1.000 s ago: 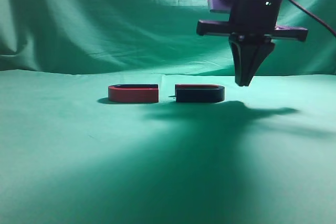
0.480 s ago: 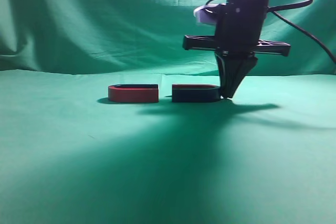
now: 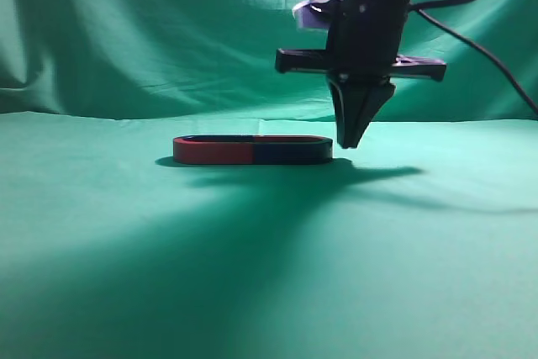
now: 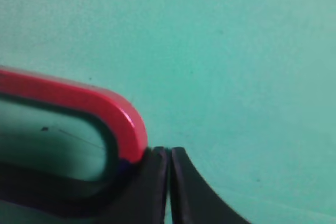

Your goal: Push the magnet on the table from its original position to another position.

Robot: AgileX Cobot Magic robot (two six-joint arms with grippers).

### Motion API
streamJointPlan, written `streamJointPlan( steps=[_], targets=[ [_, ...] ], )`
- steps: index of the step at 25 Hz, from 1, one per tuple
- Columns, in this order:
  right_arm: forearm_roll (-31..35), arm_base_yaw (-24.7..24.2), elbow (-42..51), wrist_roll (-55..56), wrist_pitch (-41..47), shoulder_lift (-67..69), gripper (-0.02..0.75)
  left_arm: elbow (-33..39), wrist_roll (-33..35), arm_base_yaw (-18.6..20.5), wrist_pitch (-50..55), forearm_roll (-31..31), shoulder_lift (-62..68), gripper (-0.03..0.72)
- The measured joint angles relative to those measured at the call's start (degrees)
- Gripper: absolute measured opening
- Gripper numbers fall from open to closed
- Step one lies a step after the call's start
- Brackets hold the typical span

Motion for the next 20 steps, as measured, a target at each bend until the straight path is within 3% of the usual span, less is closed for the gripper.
streamJointPlan(
  steps=[8,20],
  targets=[
    [-3.14,0.00,-14.68,1.80,19.84,-0.73,0.000,0.00,0.00,0.00,0.00,0.00,0.00,0.372],
    [-3.14,0.00,-16.29,5.30,23.48,-20.65,0.000,0.00,0.00,0.00,0.00,0.00,0.00,0.372]
  ],
)
